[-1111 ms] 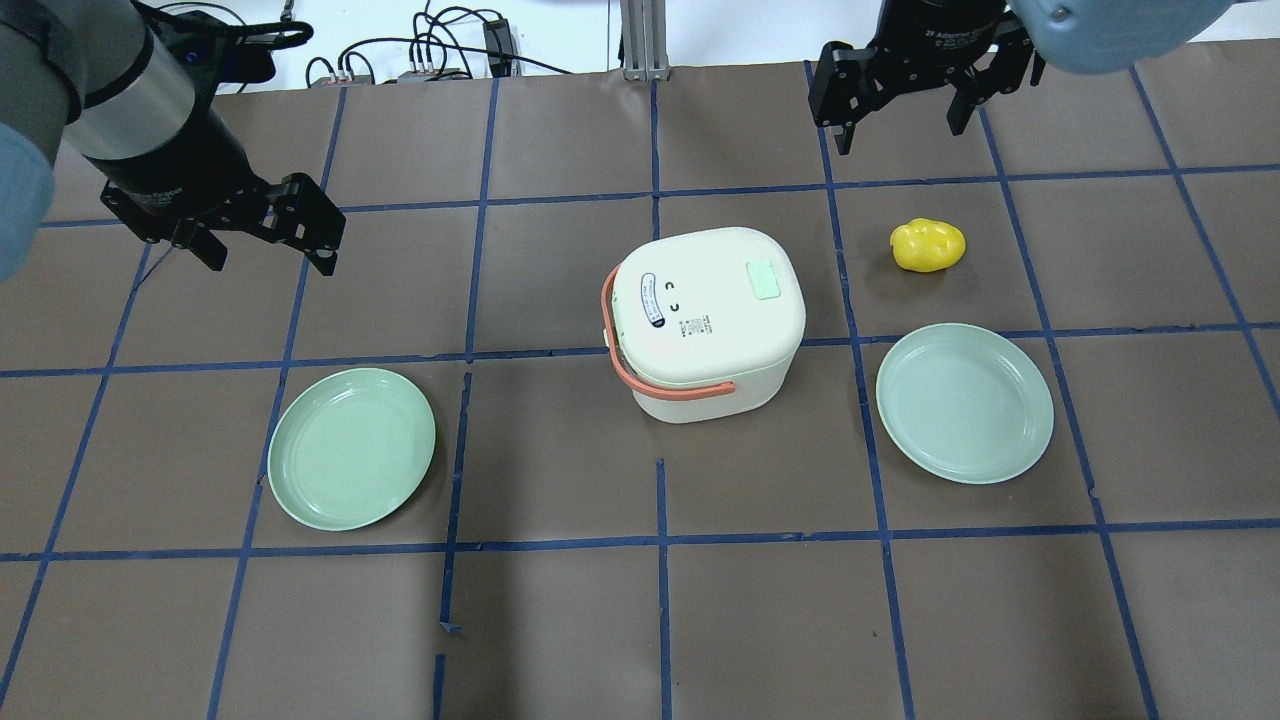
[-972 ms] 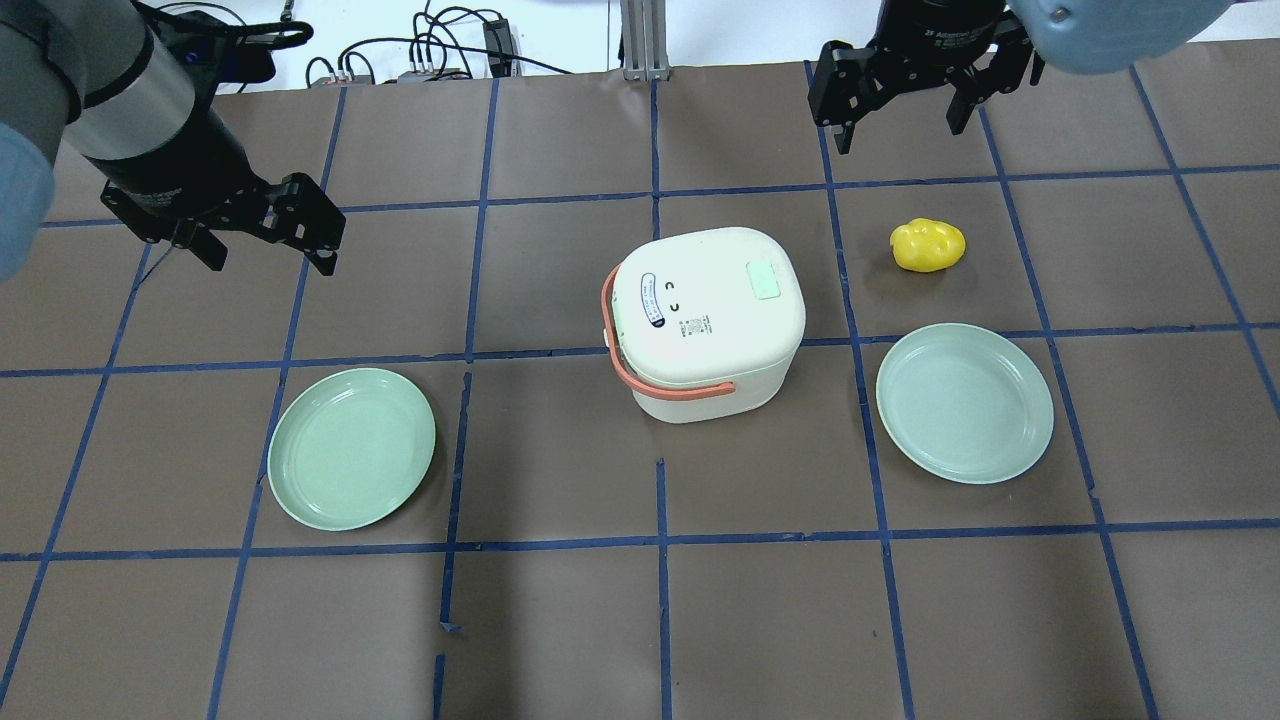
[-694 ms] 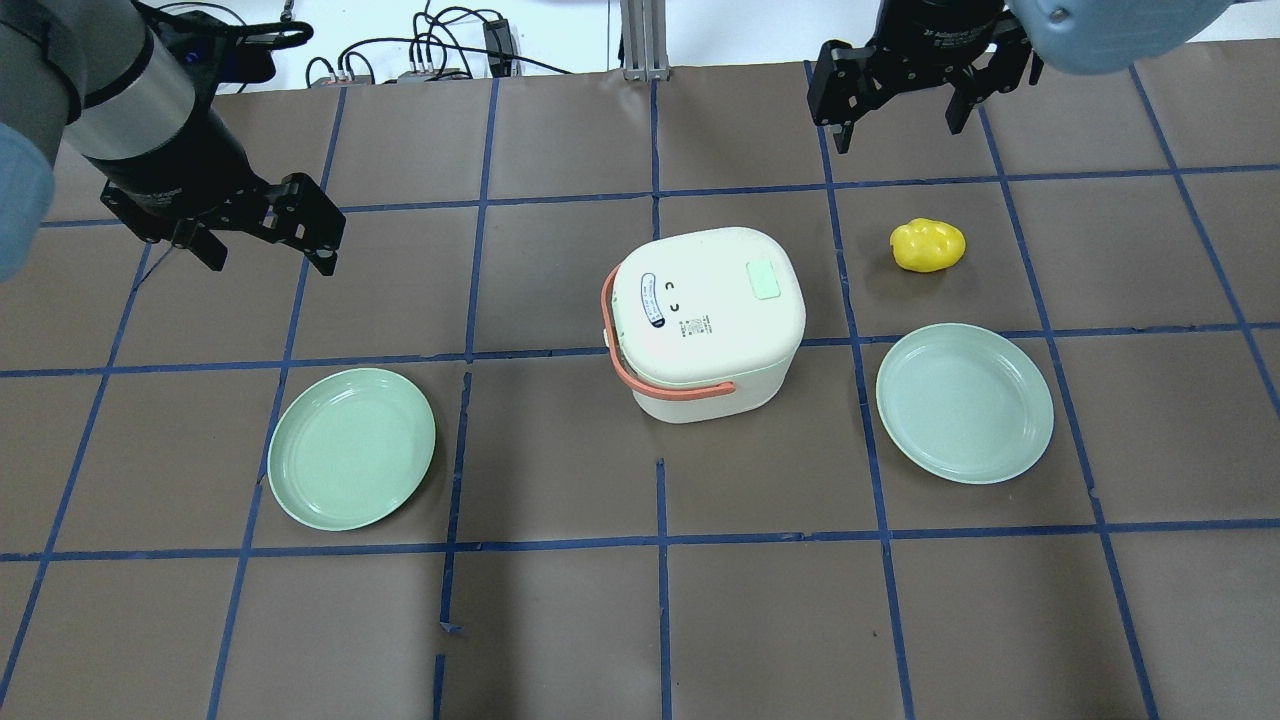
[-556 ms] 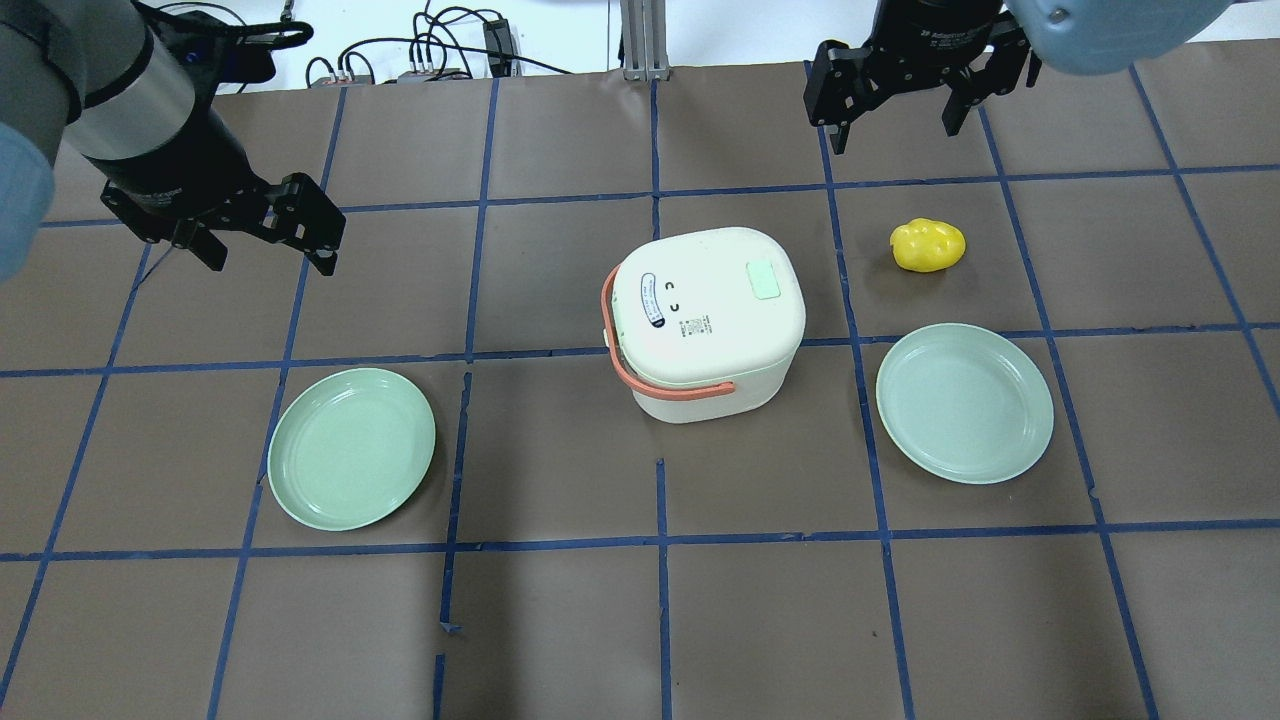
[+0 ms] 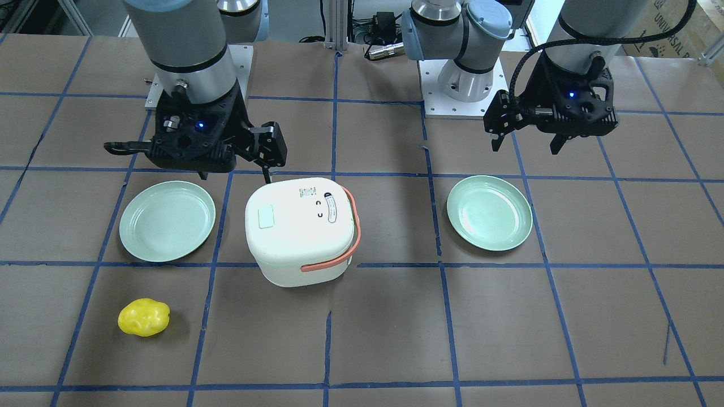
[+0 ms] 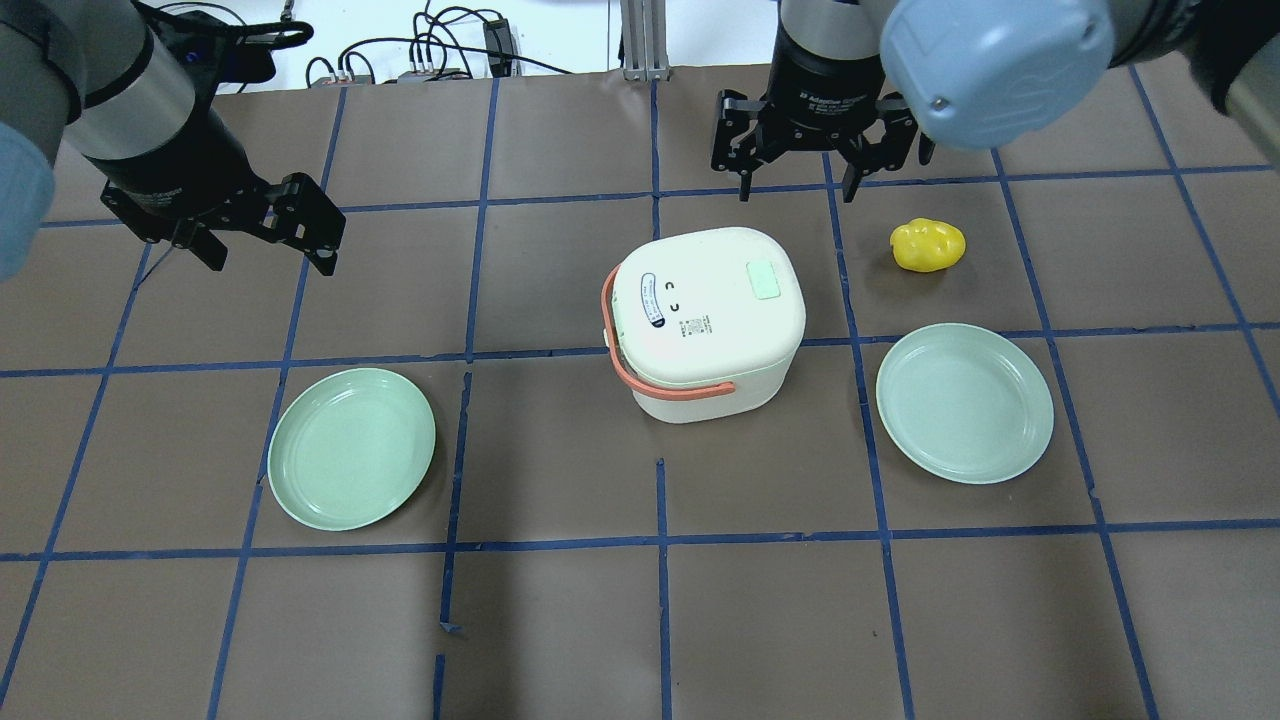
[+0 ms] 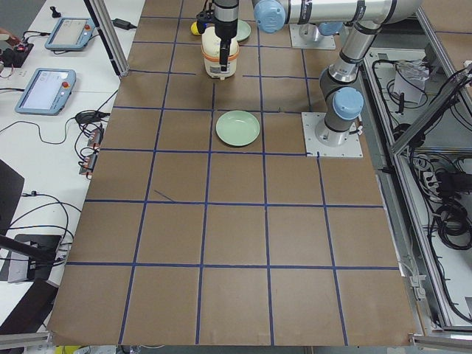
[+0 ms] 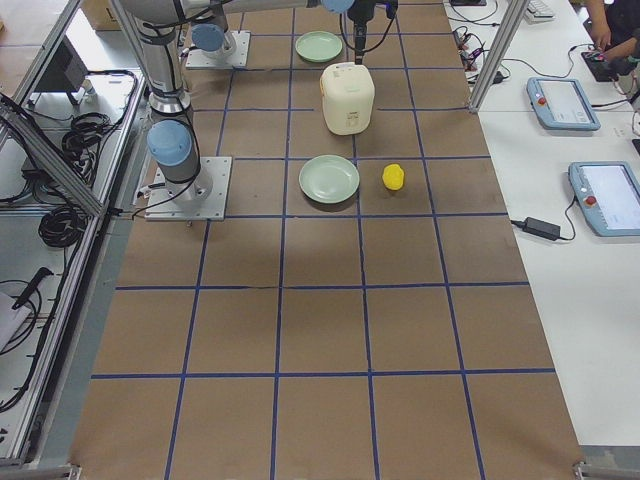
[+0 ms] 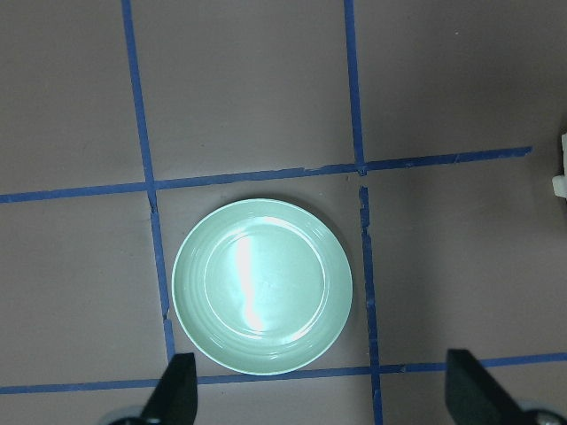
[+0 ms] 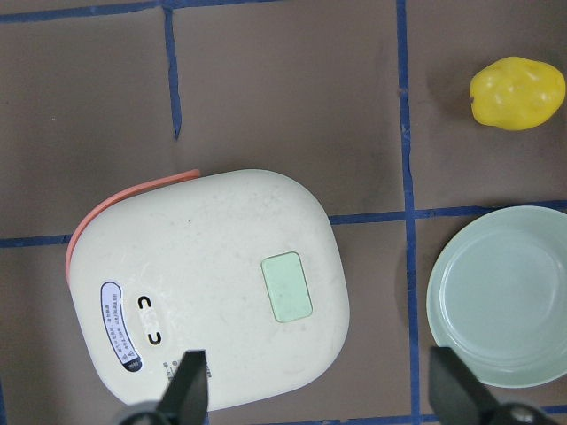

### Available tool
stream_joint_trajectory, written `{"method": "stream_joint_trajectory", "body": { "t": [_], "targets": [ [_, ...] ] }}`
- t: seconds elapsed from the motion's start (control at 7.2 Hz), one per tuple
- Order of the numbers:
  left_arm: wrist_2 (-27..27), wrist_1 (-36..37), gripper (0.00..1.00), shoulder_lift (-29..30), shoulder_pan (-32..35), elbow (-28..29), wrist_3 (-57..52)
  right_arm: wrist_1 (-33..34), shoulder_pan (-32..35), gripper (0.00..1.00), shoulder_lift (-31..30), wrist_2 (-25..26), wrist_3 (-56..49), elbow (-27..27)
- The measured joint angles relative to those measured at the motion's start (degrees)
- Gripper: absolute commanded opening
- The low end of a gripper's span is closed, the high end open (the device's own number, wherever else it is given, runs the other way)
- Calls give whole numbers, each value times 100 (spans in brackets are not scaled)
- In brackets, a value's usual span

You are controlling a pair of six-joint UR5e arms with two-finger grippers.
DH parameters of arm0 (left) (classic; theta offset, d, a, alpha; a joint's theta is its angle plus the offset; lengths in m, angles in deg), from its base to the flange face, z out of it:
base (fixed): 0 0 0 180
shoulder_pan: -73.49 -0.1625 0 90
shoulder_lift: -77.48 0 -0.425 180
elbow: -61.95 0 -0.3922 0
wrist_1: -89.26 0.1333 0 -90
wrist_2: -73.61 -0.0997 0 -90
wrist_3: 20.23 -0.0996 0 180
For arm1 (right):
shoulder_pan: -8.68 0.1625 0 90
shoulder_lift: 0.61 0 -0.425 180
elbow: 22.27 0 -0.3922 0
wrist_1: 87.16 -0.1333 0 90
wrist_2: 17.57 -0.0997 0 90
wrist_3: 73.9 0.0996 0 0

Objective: Press rice cooker button
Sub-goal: 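Move the right gripper over the green button on the rice cooker lid, then press down on the green lid button with the right gripper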

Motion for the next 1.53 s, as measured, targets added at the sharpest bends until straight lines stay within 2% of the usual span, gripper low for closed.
{"method": "stream_joint_trajectory", "body": {
  "t": [0.14,0.42,1.53],
  "targets": [
    [0,0,100,0,0,0,0,55,37,12,13,-6,-21,-111],
    [0,0,100,0,0,0,0,157,67,11,110,-9,-260,-301],
    [0,0,100,0,0,0,0,866,16,10,445,-16,-657,-776]
  ]
}}
